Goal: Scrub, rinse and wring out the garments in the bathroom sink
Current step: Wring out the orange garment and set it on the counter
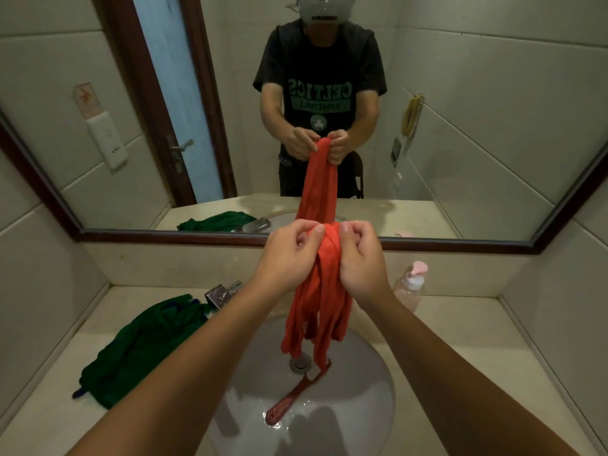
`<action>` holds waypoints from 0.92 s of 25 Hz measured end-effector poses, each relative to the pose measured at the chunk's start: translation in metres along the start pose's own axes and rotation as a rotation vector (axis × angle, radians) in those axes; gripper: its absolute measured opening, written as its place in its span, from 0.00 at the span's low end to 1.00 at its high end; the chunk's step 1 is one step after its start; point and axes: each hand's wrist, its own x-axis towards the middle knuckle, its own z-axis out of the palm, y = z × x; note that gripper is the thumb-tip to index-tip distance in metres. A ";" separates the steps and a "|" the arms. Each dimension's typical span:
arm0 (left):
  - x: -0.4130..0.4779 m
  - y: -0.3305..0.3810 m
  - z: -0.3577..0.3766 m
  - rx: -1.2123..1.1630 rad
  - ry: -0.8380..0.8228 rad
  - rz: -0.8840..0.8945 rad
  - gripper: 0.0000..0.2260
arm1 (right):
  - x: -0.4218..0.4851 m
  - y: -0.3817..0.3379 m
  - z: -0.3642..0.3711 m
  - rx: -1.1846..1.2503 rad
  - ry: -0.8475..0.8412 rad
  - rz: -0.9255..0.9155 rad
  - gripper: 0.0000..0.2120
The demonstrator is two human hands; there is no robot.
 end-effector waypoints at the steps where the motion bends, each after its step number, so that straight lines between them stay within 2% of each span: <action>1: -0.004 -0.004 0.000 0.036 0.026 0.056 0.12 | 0.002 -0.005 0.001 0.038 -0.023 0.012 0.08; 3: -0.009 -0.013 0.007 -0.019 0.104 0.121 0.12 | 0.004 -0.010 0.003 0.105 -0.079 0.042 0.09; 7: -0.002 -0.003 0.027 -0.264 0.197 0.076 0.17 | 0.012 -0.023 0.005 0.249 -0.146 0.093 0.13; 12: 0.012 0.022 0.037 -0.275 0.216 0.085 0.16 | 0.029 -0.020 -0.006 0.155 -0.041 0.047 0.18; 15: 0.013 0.025 0.042 -0.279 0.190 0.144 0.14 | 0.017 -0.001 0.002 0.295 -0.068 0.266 0.31; 18: 0.012 0.005 0.040 -0.256 0.130 0.142 0.15 | 0.018 0.024 0.013 0.264 0.013 0.363 0.36; 19: 0.009 0.001 0.038 -0.313 0.067 0.100 0.16 | 0.016 0.032 0.016 0.244 0.023 0.340 0.35; 21: 0.003 -0.003 0.040 -0.469 -0.079 -0.031 0.22 | 0.013 0.049 0.022 0.248 0.013 0.294 0.25; 22: 0.000 -0.005 0.043 -0.510 -0.089 -0.084 0.20 | 0.012 0.057 0.025 0.240 -0.007 0.294 0.20; 23: -0.003 -0.007 0.046 -0.504 -0.028 -0.112 0.14 | 0.015 0.065 0.028 0.212 -0.033 0.305 0.18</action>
